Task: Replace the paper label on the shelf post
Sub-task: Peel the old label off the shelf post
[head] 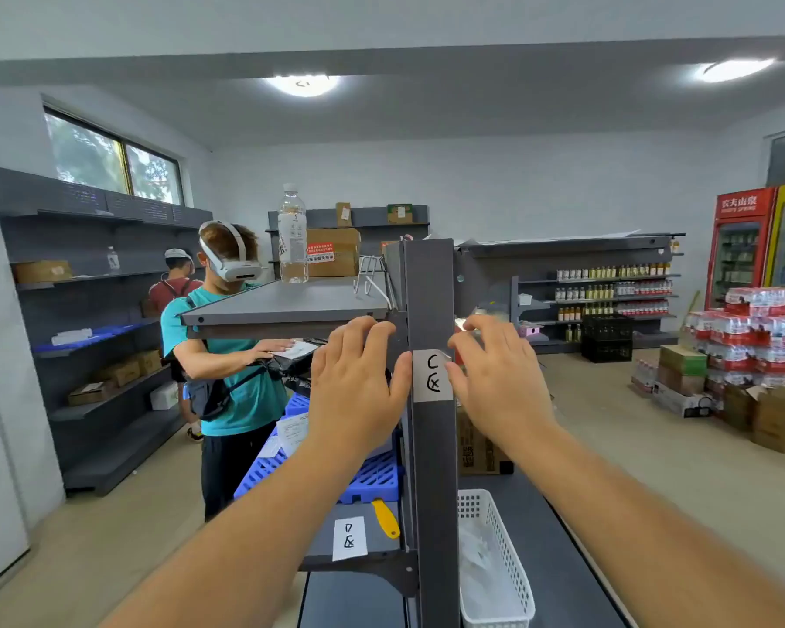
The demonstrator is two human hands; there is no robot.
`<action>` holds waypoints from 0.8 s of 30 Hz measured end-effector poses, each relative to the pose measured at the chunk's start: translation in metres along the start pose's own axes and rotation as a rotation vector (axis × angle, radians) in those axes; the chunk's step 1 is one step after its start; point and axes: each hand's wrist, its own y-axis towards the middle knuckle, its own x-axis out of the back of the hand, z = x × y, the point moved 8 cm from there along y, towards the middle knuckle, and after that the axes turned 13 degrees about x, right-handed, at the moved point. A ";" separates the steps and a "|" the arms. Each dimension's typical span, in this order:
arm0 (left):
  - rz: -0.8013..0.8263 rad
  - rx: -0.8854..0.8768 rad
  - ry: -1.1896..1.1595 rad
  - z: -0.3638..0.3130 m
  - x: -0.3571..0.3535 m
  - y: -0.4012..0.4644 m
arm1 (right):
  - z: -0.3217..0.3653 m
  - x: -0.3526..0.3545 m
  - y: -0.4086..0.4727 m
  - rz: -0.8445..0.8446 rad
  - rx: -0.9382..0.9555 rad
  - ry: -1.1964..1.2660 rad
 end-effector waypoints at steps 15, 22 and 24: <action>-0.044 -0.068 0.020 -0.004 -0.002 0.001 | 0.000 -0.014 0.005 -0.057 -0.006 0.055; -0.048 -0.069 0.027 -0.003 -0.004 0.003 | 0.010 -0.012 0.000 -0.053 0.081 0.138; -0.055 -0.074 0.028 -0.004 -0.005 0.001 | 0.015 -0.010 -0.002 -0.045 0.086 0.166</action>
